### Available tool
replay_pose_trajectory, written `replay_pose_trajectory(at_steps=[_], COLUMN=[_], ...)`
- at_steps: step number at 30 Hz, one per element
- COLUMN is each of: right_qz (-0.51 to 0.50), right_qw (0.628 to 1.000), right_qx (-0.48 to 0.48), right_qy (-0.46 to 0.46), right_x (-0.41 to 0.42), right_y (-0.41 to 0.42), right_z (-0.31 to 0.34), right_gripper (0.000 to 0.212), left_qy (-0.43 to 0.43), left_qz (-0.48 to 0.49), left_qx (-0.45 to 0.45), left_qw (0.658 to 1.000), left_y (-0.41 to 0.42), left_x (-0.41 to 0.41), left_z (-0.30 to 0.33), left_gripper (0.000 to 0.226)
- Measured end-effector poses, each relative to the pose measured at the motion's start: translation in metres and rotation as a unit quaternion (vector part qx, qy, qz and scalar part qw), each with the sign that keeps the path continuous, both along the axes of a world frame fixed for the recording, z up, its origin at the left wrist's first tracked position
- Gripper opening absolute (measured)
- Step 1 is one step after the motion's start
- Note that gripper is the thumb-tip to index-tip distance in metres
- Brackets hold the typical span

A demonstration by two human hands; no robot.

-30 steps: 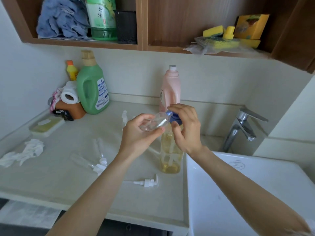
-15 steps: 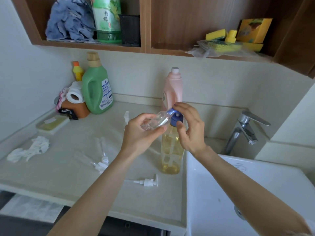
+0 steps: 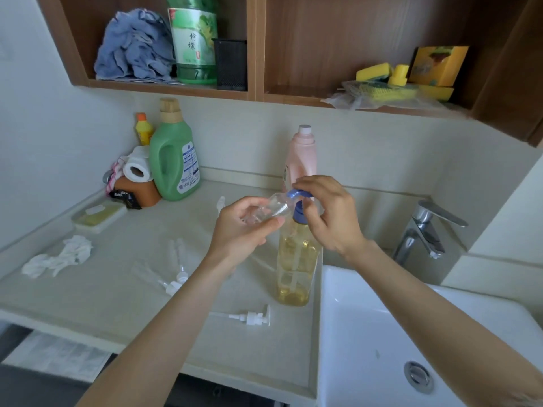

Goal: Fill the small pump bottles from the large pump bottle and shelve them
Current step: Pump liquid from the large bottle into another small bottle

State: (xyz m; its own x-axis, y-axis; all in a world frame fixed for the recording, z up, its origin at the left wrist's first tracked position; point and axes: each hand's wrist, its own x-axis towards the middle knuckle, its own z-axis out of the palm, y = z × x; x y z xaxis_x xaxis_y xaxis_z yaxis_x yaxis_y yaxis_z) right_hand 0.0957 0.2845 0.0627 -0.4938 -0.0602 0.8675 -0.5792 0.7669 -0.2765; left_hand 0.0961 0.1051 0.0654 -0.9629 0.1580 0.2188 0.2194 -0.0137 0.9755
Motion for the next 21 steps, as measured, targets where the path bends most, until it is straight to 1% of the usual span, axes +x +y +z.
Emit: replay_pose_trajectory(at_steps=[1, 4, 6, 10, 12, 18, 21], right_qz=[0.009, 0.027, 0.029, 0.031, 0.031, 0.047, 0.048], right_qw=[1.000, 0.997, 0.995, 0.995, 0.995, 0.995, 0.994], right_qx=[-0.008, -0.074, -0.095, -0.094, -0.087, -0.089, -0.101], right_qy=[0.004, 0.020, 0.026, 0.029, 0.022, -0.005, -0.005], right_x=[0.000, -0.003, -0.007, -0.012, -0.009, -0.005, -0.003], right_y=[-0.001, -0.007, -0.009, -0.010, -0.010, -0.003, -0.004], right_z=[-0.004, -0.024, -0.034, -0.039, -0.037, -0.006, -0.009], right_gripper=[0.035, 0.034, 0.033, 0.032, 0.032, 0.035, 0.035], left_qy=[-0.003, -0.012, -0.024, -0.064, -0.070, -0.038, -0.020], left_qz=[-0.001, -0.002, 0.001, 0.000, -0.002, -0.003, -0.003], left_qx=[0.002, -0.005, -0.013, 0.000, 0.009, 0.021, 0.018], left_qw=[1.000, 1.000, 1.000, 0.998, 0.998, 0.999, 1.000], left_y=[0.000, 0.003, 0.004, 0.004, 0.004, 0.004, 0.005], left_x=[0.000, -0.001, -0.001, 0.001, 0.004, 0.008, 0.008], left_z=[0.000, -0.004, -0.008, -0.014, -0.014, -0.003, -0.005], left_gripper=[0.022, 0.023, 0.022, 0.024, 0.025, 0.026, 0.028])
